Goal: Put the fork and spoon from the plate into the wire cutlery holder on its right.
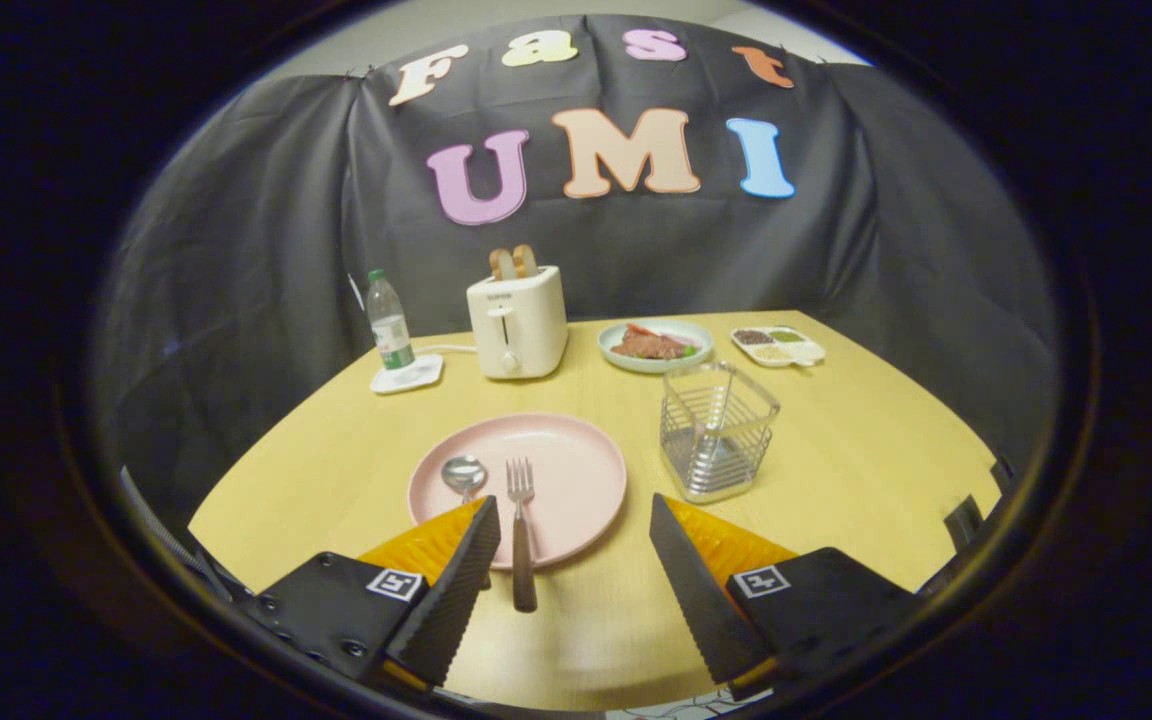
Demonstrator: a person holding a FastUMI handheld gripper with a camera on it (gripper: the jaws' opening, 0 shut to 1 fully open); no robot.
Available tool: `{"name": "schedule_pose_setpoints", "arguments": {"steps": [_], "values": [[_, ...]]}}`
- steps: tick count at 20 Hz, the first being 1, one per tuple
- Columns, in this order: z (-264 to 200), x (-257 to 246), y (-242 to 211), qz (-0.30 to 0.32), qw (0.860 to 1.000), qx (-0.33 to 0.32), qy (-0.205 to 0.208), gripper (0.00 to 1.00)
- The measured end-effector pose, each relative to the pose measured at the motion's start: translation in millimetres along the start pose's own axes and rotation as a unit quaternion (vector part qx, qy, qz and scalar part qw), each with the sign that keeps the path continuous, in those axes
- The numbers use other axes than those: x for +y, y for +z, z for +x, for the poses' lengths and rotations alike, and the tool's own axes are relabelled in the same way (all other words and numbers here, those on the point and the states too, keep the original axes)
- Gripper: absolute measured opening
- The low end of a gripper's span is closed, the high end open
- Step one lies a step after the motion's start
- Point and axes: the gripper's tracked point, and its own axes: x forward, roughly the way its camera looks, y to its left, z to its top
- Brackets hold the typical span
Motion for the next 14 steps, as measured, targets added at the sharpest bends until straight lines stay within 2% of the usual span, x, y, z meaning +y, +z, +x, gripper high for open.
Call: {"name": "schedule_pose_setpoints", "arguments": {"steps": [10,14], "values": [[21.0,5.0,-53.4,-0.013,0.998,0.053,0.014,0.95],[25.1,11.0,-58.0,-0.01,0.998,0.065,0.022,0.73]]}}
